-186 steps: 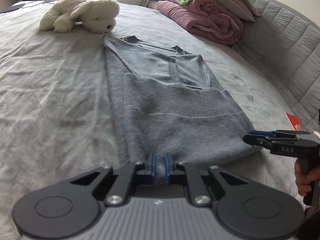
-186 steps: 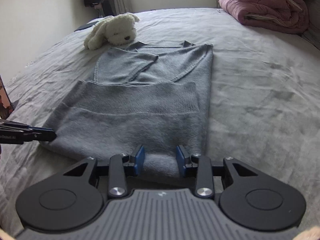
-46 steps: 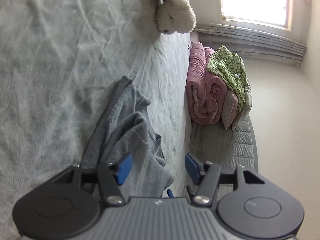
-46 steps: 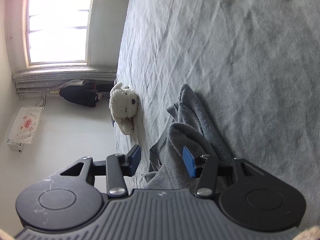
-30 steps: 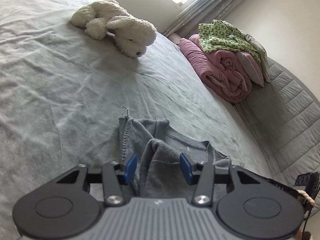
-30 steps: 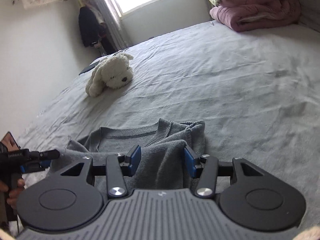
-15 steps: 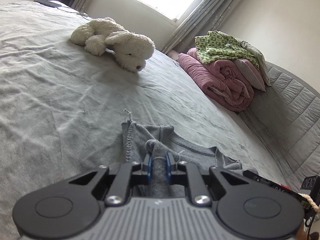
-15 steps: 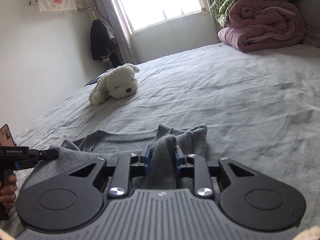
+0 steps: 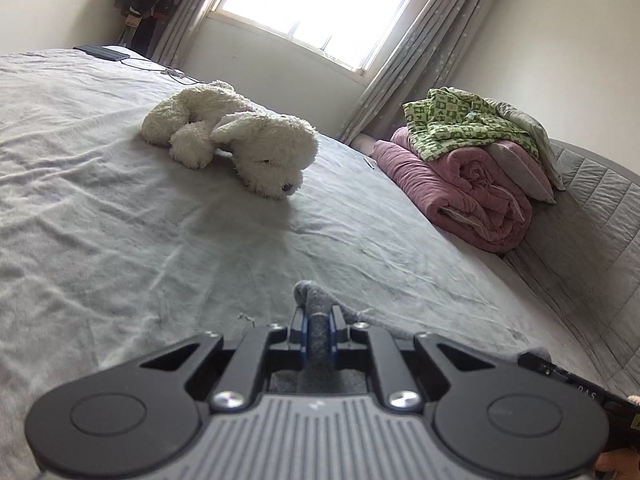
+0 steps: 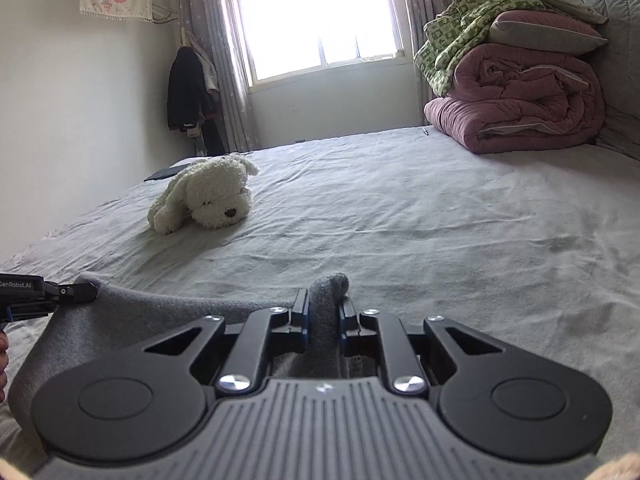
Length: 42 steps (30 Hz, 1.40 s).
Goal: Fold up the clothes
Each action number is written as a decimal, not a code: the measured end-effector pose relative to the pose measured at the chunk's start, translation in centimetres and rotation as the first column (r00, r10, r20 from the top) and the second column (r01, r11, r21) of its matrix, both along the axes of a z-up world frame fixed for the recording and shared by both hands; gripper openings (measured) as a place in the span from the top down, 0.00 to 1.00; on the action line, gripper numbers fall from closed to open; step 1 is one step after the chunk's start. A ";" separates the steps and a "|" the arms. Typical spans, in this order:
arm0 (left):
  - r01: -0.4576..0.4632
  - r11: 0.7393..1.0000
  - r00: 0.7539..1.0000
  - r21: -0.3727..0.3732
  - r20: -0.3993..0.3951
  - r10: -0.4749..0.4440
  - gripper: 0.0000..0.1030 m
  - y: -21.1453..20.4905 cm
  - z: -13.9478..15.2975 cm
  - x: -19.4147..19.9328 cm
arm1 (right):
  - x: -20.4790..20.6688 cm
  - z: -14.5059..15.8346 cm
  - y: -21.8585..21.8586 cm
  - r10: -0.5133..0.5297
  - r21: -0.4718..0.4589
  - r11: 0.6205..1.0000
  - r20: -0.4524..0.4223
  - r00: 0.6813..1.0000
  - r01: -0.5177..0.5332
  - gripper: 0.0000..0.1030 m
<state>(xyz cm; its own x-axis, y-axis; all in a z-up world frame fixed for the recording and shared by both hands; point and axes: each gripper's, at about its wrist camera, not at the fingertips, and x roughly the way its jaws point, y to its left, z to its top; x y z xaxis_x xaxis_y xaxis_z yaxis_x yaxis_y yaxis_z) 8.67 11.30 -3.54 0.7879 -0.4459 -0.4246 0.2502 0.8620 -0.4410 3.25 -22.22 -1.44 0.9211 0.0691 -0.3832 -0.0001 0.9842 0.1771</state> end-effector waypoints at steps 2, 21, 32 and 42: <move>-0.006 1.000 1.000 0.029 -0.009 0.007 0.91 -0.6 -0.5 0.9 | 1.3 -0.7 0.1 -0.009 -0.020 1.000 -0.021 1.000 0.009 0.85; -0.091 0.988 0.994 0.121 0.066 0.083 0.50 -1.9 1.3 -0.3 | 0.8 0.7 0.9 -0.095 -0.104 0.990 -0.032 0.995 0.092 0.50; 0.056 0.968 0.997 0.245 0.041 -0.068 0.42 -8.6 -0.4 0.3 | 3.4 0.2 7.2 0.024 -0.196 0.980 -0.104 0.994 -0.044 0.44; 0.074 0.948 0.995 0.311 0.040 -0.091 0.43 -6.5 -1.1 0.5 | 3.2 -1.4 3.7 -0.022 -0.160 0.987 -0.166 0.986 -0.005 0.44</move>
<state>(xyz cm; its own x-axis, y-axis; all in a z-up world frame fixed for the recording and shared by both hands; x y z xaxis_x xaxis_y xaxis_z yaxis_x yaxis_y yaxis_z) 9.22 4.80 -4.68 0.7791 -0.3641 -0.5103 0.3419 0.9291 -0.1410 6.49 -18.56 -2.83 0.8434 -0.0131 -0.5372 0.0249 0.9996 0.0147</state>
